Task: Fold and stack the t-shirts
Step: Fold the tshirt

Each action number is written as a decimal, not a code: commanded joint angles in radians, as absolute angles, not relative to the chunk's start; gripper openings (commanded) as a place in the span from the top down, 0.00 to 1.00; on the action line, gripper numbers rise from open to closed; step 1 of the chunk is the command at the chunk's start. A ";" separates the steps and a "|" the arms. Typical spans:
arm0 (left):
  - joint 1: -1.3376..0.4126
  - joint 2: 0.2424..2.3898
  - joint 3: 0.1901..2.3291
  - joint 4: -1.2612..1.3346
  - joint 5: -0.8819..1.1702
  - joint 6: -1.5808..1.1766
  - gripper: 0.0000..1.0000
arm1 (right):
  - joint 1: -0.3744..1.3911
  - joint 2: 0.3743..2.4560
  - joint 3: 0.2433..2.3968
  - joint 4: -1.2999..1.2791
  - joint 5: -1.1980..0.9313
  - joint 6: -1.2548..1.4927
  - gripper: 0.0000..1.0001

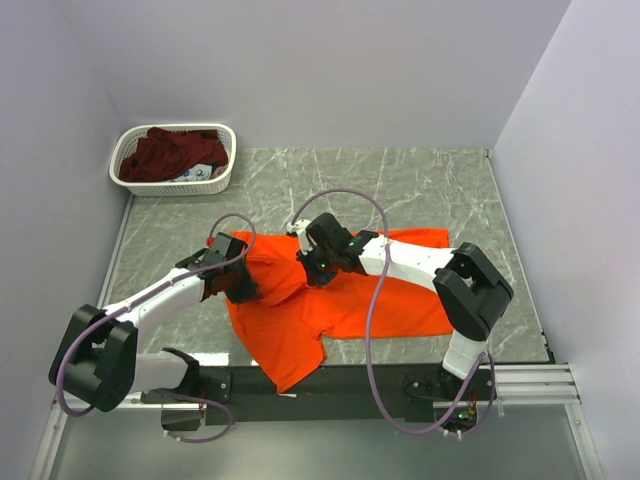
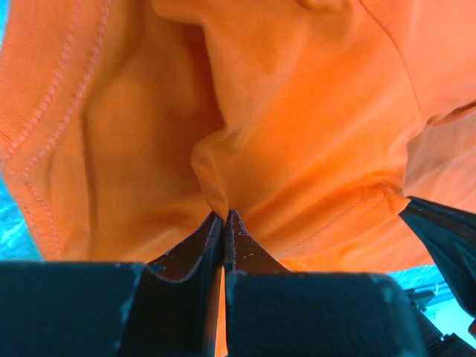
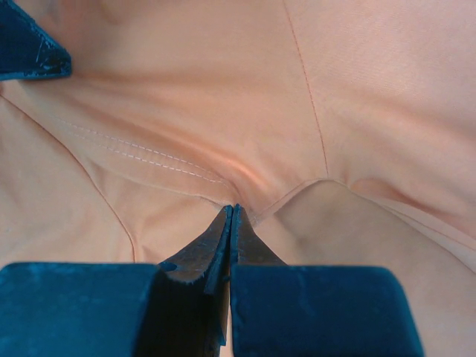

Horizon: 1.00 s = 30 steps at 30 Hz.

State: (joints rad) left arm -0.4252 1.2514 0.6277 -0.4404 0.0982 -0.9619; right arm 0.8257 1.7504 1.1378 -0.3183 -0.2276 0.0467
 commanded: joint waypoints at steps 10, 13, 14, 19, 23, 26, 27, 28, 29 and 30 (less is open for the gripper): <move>-0.459 1.134 0.626 -0.492 0.052 -1.054 0.90 | 0.819 1.684 1.149 -0.370 -0.195 0.009 1.00; -0.459 1.120 0.612 -0.499 0.061 -1.061 0.89 | 0.819 1.684 1.147 -0.373 -0.204 0.009 1.00; -0.463 1.118 0.592 -0.494 0.067 -1.065 0.89 | 0.819 1.689 1.146 -0.376 -0.207 0.009 1.00; -0.482 1.105 0.513 -0.463 0.103 -1.098 0.84 | 0.821 1.726 1.140 -0.396 -0.254 0.009 0.99; -0.505 1.066 0.488 -0.479 0.121 -1.114 0.72 | 0.821 1.770 1.161 -0.446 -0.311 -0.021 0.85; -0.511 1.003 0.500 -0.550 0.100 -1.114 0.59 | 0.818 1.746 1.158 -0.469 -0.302 -0.009 0.70; -0.511 0.962 0.505 -0.569 0.086 -1.114 0.55 | 0.821 1.732 1.154 -0.474 -0.299 -0.006 0.67; -0.511 0.944 0.514 -0.581 0.074 -1.112 0.44 | 0.821 1.698 1.141 -0.472 -0.293 -0.002 0.62; -0.511 0.927 0.517 -0.587 0.058 -1.114 0.38 | 0.819 1.683 1.135 -0.469 -0.276 0.024 0.60; -0.509 0.914 0.518 -0.588 0.039 -1.114 0.32 | 0.818 1.668 1.129 -0.463 -0.265 0.035 0.58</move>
State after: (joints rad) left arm -0.5068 0.9577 0.4831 -0.5495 0.0906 -1.1042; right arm 0.8257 1.7519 1.1374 -0.4564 -0.2787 0.0082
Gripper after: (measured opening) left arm 0.651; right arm 0.410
